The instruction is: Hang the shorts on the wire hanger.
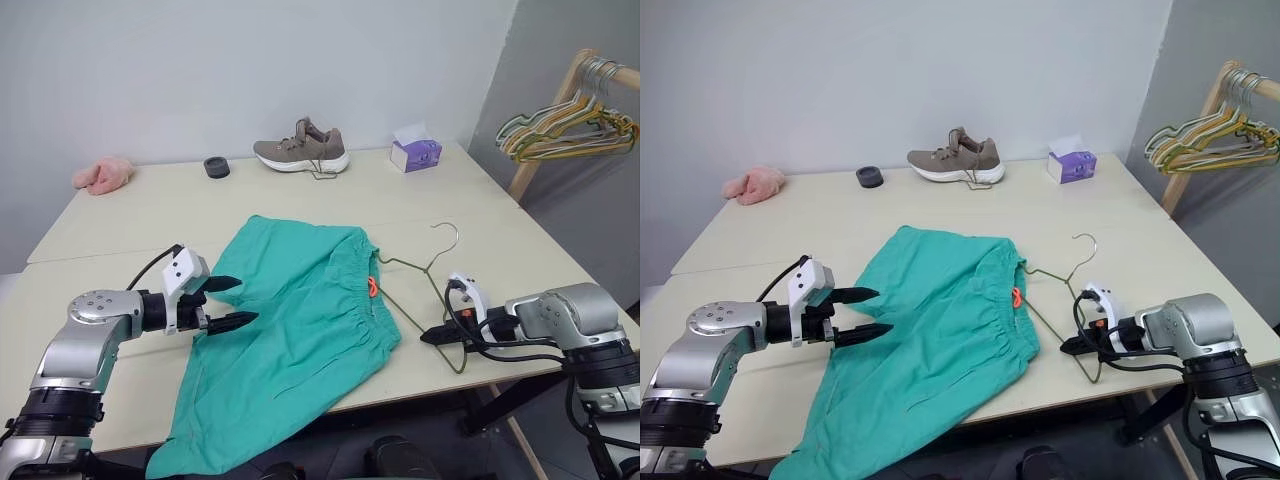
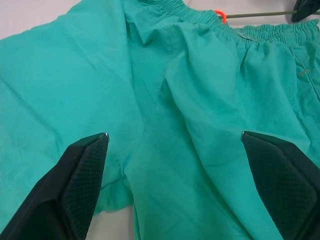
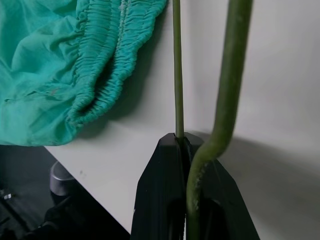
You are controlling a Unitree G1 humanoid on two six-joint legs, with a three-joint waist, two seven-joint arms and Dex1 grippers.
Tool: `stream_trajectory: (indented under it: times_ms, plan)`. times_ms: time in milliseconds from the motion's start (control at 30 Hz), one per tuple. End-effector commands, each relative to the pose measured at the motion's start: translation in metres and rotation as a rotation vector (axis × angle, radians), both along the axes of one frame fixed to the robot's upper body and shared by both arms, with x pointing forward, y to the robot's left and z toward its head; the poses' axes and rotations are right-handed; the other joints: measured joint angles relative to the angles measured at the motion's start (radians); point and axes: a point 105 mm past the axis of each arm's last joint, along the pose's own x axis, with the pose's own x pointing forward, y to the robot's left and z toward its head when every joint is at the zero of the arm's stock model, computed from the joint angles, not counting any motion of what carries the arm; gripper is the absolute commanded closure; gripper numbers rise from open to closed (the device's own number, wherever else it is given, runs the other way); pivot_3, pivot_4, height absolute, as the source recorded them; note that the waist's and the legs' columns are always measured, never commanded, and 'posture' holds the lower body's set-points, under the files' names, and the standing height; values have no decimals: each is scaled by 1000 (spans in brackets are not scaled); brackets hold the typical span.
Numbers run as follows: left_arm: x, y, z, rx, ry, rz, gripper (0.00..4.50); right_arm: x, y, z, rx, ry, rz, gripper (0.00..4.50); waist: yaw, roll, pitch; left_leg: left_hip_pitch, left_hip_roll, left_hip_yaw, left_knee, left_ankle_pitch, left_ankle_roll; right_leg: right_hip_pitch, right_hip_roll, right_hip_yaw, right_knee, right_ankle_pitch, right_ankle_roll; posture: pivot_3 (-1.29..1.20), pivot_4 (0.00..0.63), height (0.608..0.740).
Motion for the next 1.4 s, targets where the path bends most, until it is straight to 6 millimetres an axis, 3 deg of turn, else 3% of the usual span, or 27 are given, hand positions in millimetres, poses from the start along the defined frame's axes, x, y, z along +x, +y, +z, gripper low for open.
stream_trajectory:
  times_ms: [33,400,500,633,767,933,1000,1200,1400]
  plan:
    - [2,-1,12,13,-57,-13,22,5,15,15,65,-19,18,4500,-1,0,0,0,0,0,0,0,0,0,0,0,0,0,0,-163,0,740]
    - [5,-3,12,6,-72,-8,22,38,51,27,201,-23,-151,4500,2,1,0,-5,0,0,0,0,0,-7,0,1,2,0,0,-161,0,740]
    - [7,-3,14,-1,-86,10,22,40,60,41,225,-86,-114,4500,3,1,-1,-14,0,0,1,0,0,-15,0,1,3,5,-2,-160,0,740]
    - [19,0,24,-48,-118,76,22,38,66,51,129,-275,7,4500,5,1,-1,-16,-1,0,1,0,0,-16,-1,0,2,5,-2,-164,0,740]
    - [42,10,54,-112,-223,177,22,35,77,56,32,-438,147,4500,2,0,-1,-16,-1,-1,2,0,0,-17,-1,-1,3,2,2,-169,0,740]
    - [52,-1,95,-43,-376,74,22,34,83,53,-130,-648,318,4500,-4,0,-1,-16,-1,-1,2,0,0,-16,-1,-1,2,2,3,-163,0,740]
    - [51,-7,101,27,-400,-5,22,34,84,54,-178,-723,385,4500,-6,0,-1,-16,-1,-1,2,0,0,-16,-1,-1,2,2,3,-163,0,740]
    - [49,-15,96,208,-404,-186,22,31,88,56,-257,-880,538,4500,-7,0,-1,-16,-1,-1,1,0,0,-17,-1,-1,2,2,3,-167,0,740]
    - [52,-32,80,215,-392,-268,22,27,96,62,-284,-1001,639,4500,-6,0,-1,-16,-1,-2,3,0,0,-16,-1,-1,2,2,3,-181,0,740]
